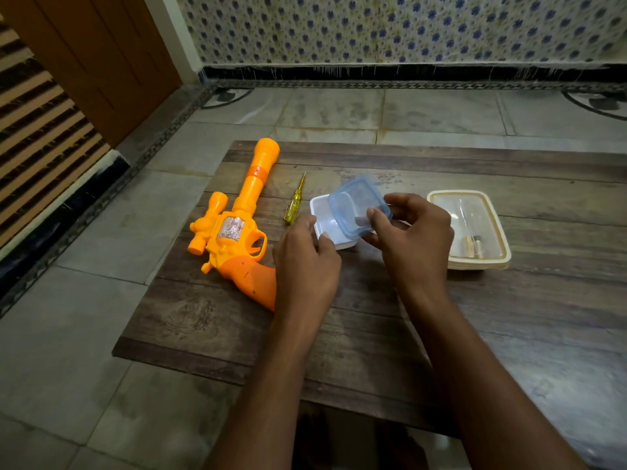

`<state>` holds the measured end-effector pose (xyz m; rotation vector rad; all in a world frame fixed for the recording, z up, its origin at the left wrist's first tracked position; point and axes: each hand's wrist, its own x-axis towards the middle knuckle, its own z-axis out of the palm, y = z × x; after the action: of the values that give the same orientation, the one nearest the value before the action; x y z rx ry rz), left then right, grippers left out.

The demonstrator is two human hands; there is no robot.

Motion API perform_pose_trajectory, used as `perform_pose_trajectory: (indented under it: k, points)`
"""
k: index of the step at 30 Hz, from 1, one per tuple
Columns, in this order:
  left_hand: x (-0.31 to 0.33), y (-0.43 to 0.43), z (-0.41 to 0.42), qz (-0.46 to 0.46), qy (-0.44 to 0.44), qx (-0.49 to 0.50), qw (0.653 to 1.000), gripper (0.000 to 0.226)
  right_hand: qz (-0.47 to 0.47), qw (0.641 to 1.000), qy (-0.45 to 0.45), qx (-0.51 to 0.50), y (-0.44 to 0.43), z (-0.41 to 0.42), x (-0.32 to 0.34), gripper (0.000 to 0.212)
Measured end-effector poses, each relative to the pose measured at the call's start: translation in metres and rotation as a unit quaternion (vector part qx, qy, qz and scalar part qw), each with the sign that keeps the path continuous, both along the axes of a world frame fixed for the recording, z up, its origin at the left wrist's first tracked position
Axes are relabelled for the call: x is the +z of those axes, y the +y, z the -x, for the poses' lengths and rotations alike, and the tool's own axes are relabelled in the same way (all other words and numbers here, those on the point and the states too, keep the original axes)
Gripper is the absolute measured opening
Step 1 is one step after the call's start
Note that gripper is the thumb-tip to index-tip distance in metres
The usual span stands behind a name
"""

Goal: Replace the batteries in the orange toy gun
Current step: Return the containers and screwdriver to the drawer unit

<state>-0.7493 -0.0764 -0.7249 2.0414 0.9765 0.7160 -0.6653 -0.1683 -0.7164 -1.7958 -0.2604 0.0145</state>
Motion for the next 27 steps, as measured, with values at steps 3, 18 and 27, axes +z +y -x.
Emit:
perform_pose_trajectory:
  k: [3,18,27]
  points:
    - [-0.001,-0.002,-0.002,0.004,-0.011,-0.003,1.0,0.023,0.009,1.0,0.004,0.006,0.004,-0.002,-0.001,0.039]
    - [-0.001,-0.005,-0.003,0.014,-0.016,-0.008,1.0,0.029,0.228,0.964,-0.127,0.044,0.007,-0.01,-0.006,0.029]
    - [0.0,-0.006,-0.003,0.018,-0.006,-0.02,1.0,0.029,0.156,0.98,-0.078,0.093,0.011,-0.012,-0.009,0.031]
